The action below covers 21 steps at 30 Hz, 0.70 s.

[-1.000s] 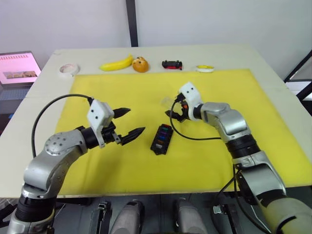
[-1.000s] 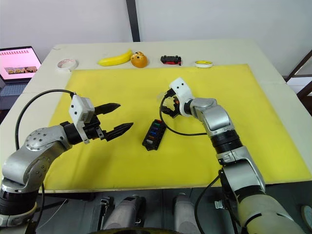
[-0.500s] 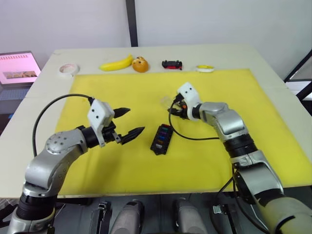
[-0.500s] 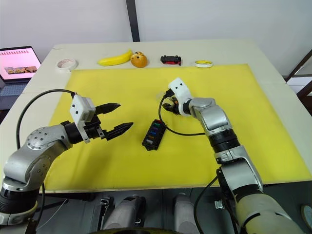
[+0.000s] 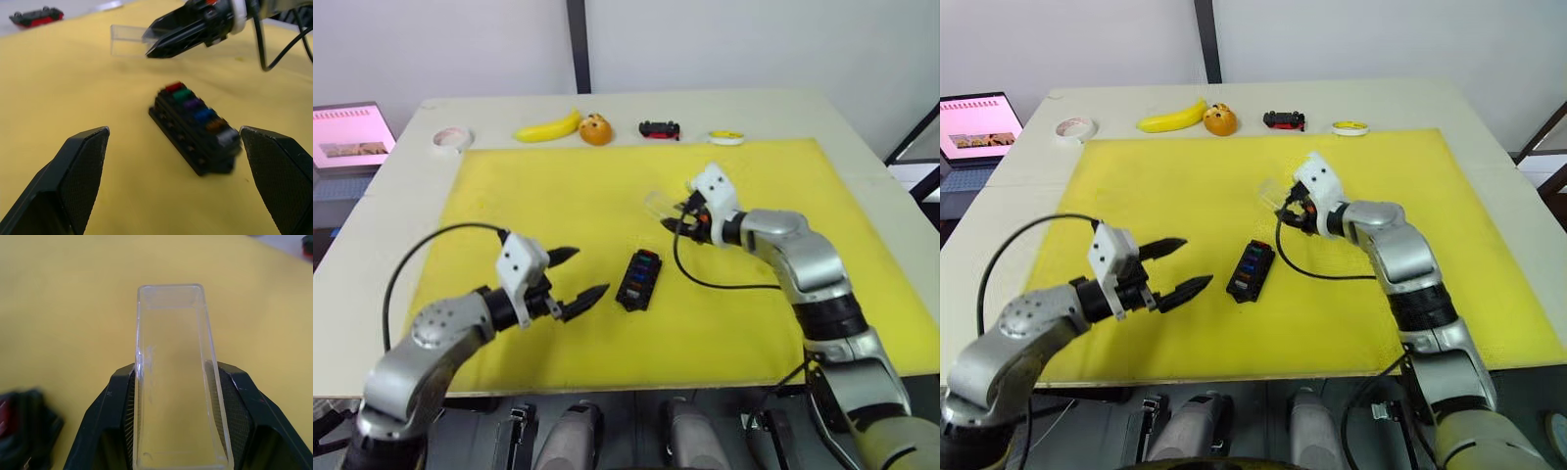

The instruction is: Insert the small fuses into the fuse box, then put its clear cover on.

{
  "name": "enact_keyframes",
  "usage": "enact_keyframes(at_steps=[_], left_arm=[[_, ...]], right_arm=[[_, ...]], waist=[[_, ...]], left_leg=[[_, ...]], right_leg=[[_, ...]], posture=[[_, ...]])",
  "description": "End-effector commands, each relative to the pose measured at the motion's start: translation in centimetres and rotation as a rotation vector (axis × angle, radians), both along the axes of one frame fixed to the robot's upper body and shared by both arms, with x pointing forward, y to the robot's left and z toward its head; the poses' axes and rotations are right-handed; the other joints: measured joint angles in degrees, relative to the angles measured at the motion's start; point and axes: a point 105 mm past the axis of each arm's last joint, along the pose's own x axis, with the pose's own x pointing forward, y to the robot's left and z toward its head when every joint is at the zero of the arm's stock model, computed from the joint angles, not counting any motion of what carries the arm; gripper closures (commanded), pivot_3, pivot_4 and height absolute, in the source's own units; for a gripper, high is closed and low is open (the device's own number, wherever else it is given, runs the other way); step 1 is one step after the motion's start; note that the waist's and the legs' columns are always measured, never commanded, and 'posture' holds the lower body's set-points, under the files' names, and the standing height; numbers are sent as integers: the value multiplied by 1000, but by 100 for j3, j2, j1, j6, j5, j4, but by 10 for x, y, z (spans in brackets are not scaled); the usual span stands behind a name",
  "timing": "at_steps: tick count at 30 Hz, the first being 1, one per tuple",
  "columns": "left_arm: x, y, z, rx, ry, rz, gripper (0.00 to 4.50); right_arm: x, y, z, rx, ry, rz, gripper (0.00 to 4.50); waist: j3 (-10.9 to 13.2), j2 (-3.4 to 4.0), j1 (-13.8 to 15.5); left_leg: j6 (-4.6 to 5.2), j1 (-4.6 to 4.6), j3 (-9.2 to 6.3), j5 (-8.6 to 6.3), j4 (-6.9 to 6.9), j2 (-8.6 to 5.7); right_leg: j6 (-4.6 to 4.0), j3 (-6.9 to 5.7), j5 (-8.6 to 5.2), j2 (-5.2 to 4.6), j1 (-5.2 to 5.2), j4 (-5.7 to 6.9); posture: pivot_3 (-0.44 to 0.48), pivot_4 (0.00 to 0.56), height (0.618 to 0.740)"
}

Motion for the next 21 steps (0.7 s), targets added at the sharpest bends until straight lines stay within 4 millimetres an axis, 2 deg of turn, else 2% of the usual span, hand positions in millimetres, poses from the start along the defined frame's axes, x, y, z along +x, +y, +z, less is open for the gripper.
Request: enact_keyframes(at_steps=[1, 8, 15, 21], left_arm=[[-15, -12, 0, 17, -30, 61, 0], [-18, -30, -22, 17, 9, 148, 0], [-4, -50, -35, -21, 43, 175, 0], [4, -58, -42, -10, 58, 173, 0]], right_arm=[[-23, -6, 25, 12, -68, 59, 2789], [-36, -46, 22, -22, -44, -58, 2789], [-38, -63, 27, -25, -31, -127, 2789], [-42, -68, 29, -25, -25, -150, 2789]], waist=[[0, 0, 6], [-1, 0, 32], [-1, 2, 32], [-1, 1, 32]], left_leg=[[22, 1, 0, -12, 0, 0], [25, 6, 2, -14, 2, 0], [25, 5, 3, -14, 2, 1], [27, 5, 5, -15, 2, 1]], right_leg=[[0, 0, 0, 0, 2, 0], [0, -1, 0, 1, 13, -6], [0, -2, 0, 3, 13, -6], [0, -3, 0, 2, 13, -7]], posture=[[0, 150, 740], [0, 150, 740], [0, 150, 740], [0, 150, 740]])
